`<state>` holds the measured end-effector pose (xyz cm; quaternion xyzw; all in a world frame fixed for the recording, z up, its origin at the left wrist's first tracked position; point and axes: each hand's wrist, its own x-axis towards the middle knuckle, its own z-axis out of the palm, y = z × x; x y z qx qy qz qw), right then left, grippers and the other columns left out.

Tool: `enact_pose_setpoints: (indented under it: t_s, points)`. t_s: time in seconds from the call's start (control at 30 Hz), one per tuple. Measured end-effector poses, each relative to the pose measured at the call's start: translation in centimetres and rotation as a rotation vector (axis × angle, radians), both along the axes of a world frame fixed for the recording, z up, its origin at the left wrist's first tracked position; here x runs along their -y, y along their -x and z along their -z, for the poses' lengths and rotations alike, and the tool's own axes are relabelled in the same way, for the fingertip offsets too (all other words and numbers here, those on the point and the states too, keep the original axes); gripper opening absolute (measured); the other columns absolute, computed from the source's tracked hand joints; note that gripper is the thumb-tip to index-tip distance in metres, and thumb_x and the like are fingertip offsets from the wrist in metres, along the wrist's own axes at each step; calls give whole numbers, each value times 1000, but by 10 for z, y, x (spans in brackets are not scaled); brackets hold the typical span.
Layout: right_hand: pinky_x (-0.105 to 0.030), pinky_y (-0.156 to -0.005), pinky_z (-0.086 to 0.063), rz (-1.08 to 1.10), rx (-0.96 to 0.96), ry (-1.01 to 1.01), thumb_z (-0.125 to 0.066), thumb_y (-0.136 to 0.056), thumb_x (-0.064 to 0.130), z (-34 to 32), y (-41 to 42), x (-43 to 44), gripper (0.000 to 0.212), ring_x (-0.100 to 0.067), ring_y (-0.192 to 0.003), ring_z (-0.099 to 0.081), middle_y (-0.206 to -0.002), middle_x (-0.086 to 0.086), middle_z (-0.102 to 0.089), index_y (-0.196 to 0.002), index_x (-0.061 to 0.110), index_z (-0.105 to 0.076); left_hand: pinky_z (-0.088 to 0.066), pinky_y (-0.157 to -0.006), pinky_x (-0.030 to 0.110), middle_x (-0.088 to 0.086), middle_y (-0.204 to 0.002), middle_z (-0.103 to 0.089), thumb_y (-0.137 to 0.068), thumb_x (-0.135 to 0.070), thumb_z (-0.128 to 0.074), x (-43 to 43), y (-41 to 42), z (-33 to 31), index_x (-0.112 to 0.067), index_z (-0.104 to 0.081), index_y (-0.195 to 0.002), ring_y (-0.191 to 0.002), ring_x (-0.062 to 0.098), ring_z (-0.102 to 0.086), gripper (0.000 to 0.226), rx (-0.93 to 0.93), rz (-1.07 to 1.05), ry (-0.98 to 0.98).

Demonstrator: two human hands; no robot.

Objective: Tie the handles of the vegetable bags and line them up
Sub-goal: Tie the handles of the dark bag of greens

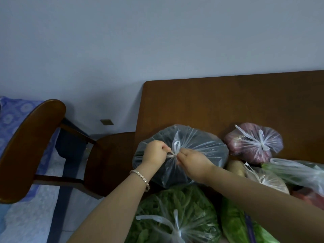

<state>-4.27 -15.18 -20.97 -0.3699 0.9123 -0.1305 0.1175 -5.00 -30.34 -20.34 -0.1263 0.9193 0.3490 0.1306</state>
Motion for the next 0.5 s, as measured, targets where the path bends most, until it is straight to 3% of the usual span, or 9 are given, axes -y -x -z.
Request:
enact_pose_setpoints:
  t_s: [0.1,0.17,0.27,0.37,0.5]
  points:
    - [-33,-85,-38,83,117,14,-37,-96,22,0,-3,3,24,-27,-102,-52,-112,-13,-56,-106,6,-53,-46,-80,29,11,-99,-71,-89,-10,-54,-6,-4,5,-8,-72,-89,-95,25,-63,18,36,-17,72]
    - [-32,-79,-39,186,210,57,-40,-95,27,1,-5,-1,18,-25,-94,-55,-104,-10,-59,-96,13,-51,-40,-91,35,6,-108,-65,-88,-11,-50,-10,-2,-1,-15,-67,-91,-106,25,-55,18,-22,129,264]
    - [-32,-75,-40,323,295,81,-46,-92,26,-4,-6,-20,8,-26,-90,-59,-98,-9,-63,-90,19,-46,-28,-101,38,3,-125,-48,-87,-23,-48,-20,-1,-17,-19,-49,-119,-119,25,-42,32,-109,466,411]
    - [-28,-74,-41,449,281,49,-48,-91,24,-11,-3,-53,10,-26,-95,-61,-102,-7,-65,-98,18,-49,-31,-102,44,12,-135,-38,-86,-31,-52,-37,-1,-23,-16,-32,-133,-123,32,-40,53,78,712,591]
    - [-35,-80,-47,632,207,-58,-46,-89,22,-16,6,-99,17,-31,-97,-61,-106,-10,-65,-101,14,-55,-38,-98,43,20,-134,-38,-83,-20,-58,-55,1,-15,-16,-29,-134,-117,37,-44,58,189,699,766]
